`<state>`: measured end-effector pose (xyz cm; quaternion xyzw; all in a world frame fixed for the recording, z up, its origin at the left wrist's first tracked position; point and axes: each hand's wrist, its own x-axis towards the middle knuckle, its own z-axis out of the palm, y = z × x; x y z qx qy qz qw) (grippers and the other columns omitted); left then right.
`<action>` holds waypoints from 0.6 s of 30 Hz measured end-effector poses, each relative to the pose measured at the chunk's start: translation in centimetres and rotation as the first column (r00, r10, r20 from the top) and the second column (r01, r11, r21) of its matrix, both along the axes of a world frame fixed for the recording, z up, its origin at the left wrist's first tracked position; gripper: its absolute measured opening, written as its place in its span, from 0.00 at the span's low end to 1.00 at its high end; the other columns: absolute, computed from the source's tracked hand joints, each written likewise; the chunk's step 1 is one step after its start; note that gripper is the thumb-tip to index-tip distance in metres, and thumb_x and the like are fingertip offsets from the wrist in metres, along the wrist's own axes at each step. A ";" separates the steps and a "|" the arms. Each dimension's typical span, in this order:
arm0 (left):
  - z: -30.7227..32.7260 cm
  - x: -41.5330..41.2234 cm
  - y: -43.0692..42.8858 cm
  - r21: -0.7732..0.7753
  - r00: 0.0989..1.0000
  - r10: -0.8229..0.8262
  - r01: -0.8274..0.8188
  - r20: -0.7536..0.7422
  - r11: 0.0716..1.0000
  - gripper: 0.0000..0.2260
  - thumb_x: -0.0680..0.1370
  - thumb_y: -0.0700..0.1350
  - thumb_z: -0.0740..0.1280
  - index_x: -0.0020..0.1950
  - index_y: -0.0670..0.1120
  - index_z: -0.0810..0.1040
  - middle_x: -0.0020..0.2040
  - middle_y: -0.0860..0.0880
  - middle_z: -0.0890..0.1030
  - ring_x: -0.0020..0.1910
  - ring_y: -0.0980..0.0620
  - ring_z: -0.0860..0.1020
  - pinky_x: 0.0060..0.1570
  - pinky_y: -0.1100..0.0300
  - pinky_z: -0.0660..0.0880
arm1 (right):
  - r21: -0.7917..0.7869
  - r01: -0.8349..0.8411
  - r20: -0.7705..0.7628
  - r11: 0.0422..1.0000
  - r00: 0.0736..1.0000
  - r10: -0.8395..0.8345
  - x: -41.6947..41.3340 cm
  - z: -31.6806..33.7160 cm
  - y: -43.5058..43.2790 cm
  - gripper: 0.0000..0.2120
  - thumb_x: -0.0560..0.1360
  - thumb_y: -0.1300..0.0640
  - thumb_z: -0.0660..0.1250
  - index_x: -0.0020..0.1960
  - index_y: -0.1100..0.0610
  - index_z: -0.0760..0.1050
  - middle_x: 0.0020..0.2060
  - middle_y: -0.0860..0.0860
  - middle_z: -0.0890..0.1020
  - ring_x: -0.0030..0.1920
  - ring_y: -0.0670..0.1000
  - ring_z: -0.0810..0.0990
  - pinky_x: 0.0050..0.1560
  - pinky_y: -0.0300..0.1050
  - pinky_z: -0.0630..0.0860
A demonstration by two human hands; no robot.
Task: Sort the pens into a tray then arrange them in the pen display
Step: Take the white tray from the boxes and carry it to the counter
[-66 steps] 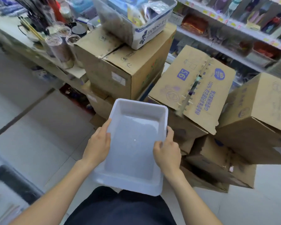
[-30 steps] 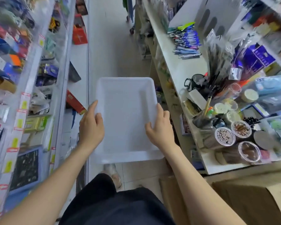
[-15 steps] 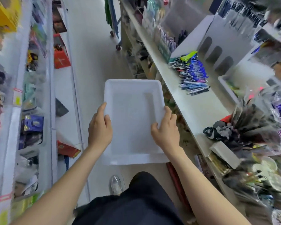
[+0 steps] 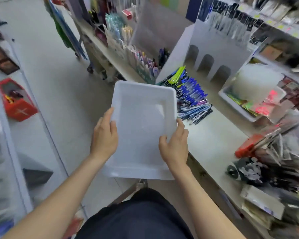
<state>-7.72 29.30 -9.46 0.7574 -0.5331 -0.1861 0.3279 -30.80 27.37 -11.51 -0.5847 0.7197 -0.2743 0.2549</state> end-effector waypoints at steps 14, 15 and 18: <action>-2.0 -9.2 -19.5 0.039 0.801 -0.593 0.597 -0.080 0.801 0.14 0.88 0.42 0.57 0.71 0.41 0.73 0.58 0.45 0.78 0.57 0.42 0.76 0.53 0.55 0.67 | 0.134 0.521 -0.219 0.843 0.845 -0.488 -4.7 -1.8 -7.8 0.41 0.75 0.53 0.68 0.82 0.54 0.52 0.64 0.59 0.67 0.54 0.57 0.65 0.57 0.53 0.66; -2.1 -10.2 -20.5 0.046 0.765 -0.639 0.643 -0.085 0.764 0.14 0.87 0.42 0.58 0.72 0.41 0.72 0.59 0.45 0.77 0.57 0.43 0.75 0.54 0.54 0.68 | 0.144 0.562 -0.238 0.815 0.819 -0.522 -5.0 -1.8 -8.0 0.41 0.75 0.52 0.68 0.82 0.54 0.53 0.66 0.61 0.67 0.57 0.60 0.67 0.60 0.55 0.67; -2.9 -12.5 -23.1 0.122 0.629 -0.768 0.777 -0.119 0.617 0.16 0.86 0.44 0.58 0.74 0.44 0.69 0.63 0.45 0.75 0.58 0.43 0.76 0.55 0.46 0.75 | 0.170 0.688 -0.264 0.705 0.721 -0.640 -6.2 -2.1 -8.7 0.40 0.75 0.51 0.68 0.82 0.54 0.54 0.71 0.65 0.65 0.65 0.66 0.66 0.67 0.61 0.66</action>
